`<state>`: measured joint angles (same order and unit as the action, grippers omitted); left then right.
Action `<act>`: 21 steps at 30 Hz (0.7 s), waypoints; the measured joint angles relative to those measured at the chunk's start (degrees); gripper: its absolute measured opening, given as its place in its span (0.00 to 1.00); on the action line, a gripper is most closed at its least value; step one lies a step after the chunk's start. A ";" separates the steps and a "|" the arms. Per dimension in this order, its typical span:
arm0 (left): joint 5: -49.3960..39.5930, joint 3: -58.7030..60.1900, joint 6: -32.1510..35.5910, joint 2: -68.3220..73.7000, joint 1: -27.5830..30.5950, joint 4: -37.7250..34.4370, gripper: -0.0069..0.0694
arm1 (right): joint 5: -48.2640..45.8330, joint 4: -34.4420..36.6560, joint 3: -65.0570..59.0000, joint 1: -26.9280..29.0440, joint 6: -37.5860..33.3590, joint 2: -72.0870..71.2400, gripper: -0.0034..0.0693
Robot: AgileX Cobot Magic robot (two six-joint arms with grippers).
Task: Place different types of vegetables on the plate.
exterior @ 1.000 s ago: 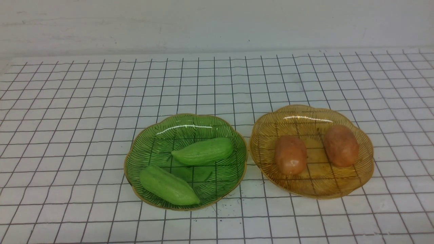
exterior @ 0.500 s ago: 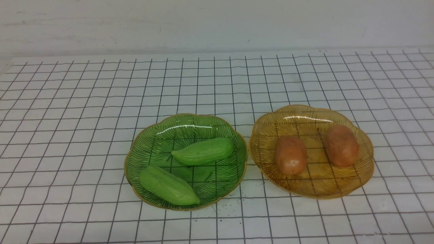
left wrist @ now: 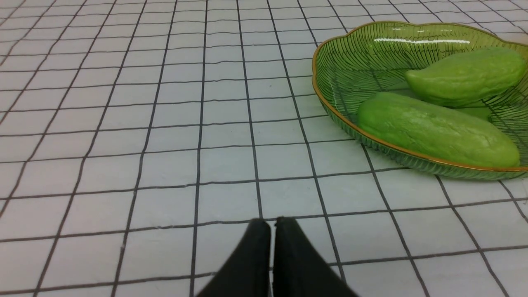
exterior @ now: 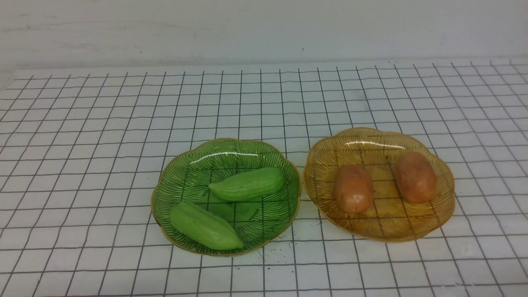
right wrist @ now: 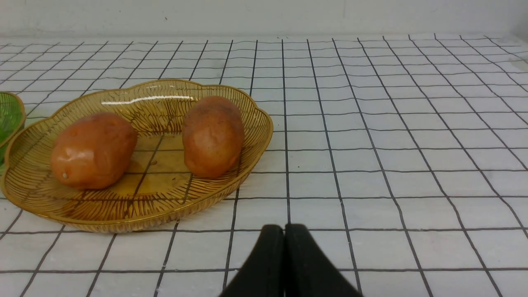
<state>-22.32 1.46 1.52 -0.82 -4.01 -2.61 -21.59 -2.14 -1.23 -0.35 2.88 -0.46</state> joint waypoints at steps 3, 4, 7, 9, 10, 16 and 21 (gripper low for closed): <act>0.00 0.00 0.00 0.00 0.00 0.00 0.09 | 0.00 0.00 0.00 0.00 0.64 0.00 0.03; 0.00 0.00 0.00 0.00 0.00 0.00 0.09 | 0.00 0.00 0.00 0.00 0.75 0.00 0.03; 0.00 0.00 0.00 0.00 0.00 0.00 0.09 | 0.00 0.00 0.00 0.00 0.79 0.00 0.03; 0.00 0.00 0.00 0.00 0.00 0.00 0.09 | 0.00 0.00 0.00 0.00 0.79 0.00 0.03; 0.00 0.00 0.00 0.00 0.00 0.00 0.09 | 0.00 0.00 0.00 0.00 0.85 0.00 0.03; 0.00 0.00 0.00 0.00 0.00 0.00 0.09 | 0.00 0.00 0.00 0.00 0.85 0.00 0.03; 0.00 0.00 0.00 0.00 0.00 0.00 0.09 | 0.00 0.00 0.00 0.00 0.85 0.00 0.03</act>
<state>-22.32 1.46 1.52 -0.82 -4.01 -2.61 -21.59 -2.14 -1.23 -0.35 3.73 -0.46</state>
